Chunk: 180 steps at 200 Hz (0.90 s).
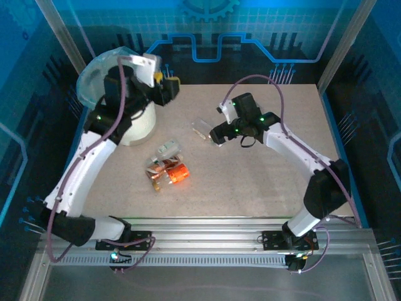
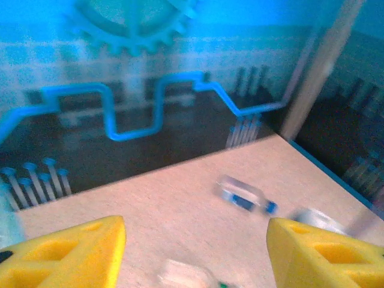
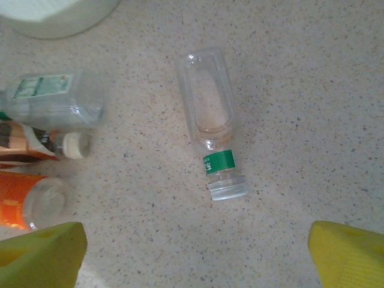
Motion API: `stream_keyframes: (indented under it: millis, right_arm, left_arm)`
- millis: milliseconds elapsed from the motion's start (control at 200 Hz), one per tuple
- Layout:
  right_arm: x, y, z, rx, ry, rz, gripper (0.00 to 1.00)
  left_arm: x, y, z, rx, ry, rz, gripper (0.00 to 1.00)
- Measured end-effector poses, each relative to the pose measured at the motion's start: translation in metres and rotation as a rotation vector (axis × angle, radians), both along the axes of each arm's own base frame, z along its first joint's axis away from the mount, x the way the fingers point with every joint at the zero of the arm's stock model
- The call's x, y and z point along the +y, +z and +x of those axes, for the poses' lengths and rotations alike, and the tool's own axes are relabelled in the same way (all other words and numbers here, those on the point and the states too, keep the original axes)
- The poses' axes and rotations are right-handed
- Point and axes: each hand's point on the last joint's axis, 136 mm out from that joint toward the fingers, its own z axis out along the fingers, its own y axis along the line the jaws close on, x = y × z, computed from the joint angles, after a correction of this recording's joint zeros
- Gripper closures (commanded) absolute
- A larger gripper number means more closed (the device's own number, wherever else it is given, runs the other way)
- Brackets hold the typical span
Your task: Put the plastic bottles in the bin
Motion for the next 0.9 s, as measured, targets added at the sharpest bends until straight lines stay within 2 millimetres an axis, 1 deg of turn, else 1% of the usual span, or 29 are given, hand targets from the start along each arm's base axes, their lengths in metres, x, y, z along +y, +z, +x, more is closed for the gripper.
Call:
stream_keyframes:
  millis: [55, 120, 190, 280, 360, 445, 485, 590, 680, 705, 760, 835, 900]
  right_arm:
    - [0.004, -0.015, 0.006, 0.012, 0.018, -0.022, 0.08]
    - [0.007, -0.035, 0.013, 0.030, 0.029, -0.041, 0.09]
    - [0.010, -0.058, 0.018, 0.064, 0.037, -0.064, 0.10]
    - [0.015, -0.086, 0.025, 0.107, 0.045, -0.084, 0.11]
    - [0.017, -0.106, 0.030, 0.134, 0.045, -0.097, 0.07]
    - [0.020, -0.120, 0.035, 0.151, 0.044, -0.107, 0.07]
    - [0.021, -0.124, 0.038, 0.153, 0.043, -0.111, 0.10]
    - [0.025, -0.132, 0.047, 0.155, 0.044, -0.118, 0.20]
    - [0.028, -0.140, 0.052, 0.160, 0.050, -0.126, 0.34]
    - [0.028, -0.142, 0.052, 0.166, 0.046, -0.126, 0.37]
    - [0.028, -0.147, 0.052, 0.173, 0.050, -0.132, 0.40]
    - [0.027, -0.152, 0.050, 0.189, 0.051, -0.140, 0.52]
    - [0.026, -0.155, 0.048, 0.197, 0.056, -0.147, 0.55]
  left_arm:
    - [-0.016, -0.019, -0.015, 0.030, -0.039, -0.001, 0.35]
    - [-0.034, -0.048, -0.032, 0.083, -0.082, -0.006, 0.35]
    - [-0.048, -0.080, -0.046, 0.154, -0.107, -0.005, 0.35]
    - [-0.060, -0.115, -0.061, 0.234, -0.117, 0.005, 0.35]
    - [-0.064, -0.135, -0.071, 0.283, -0.112, 0.005, 0.35]
    - [-0.064, -0.147, -0.080, 0.318, -0.097, -0.014, 0.35]
    - [-0.063, -0.151, -0.083, 0.331, -0.086, -0.028, 0.35]
    - [-0.059, -0.160, -0.088, 0.356, -0.058, -0.061, 0.35]
    - [-0.057, -0.166, -0.089, 0.370, -0.038, -0.075, 0.35]
    - [-0.057, -0.166, -0.089, 0.372, -0.033, -0.078, 0.35]
    - [-0.057, -0.167, -0.089, 0.372, -0.024, -0.084, 0.36]
    - [-0.056, -0.167, -0.088, 0.370, -0.016, -0.083, 0.36]
    - [-0.055, -0.167, -0.087, 0.368, -0.010, -0.082, 0.36]
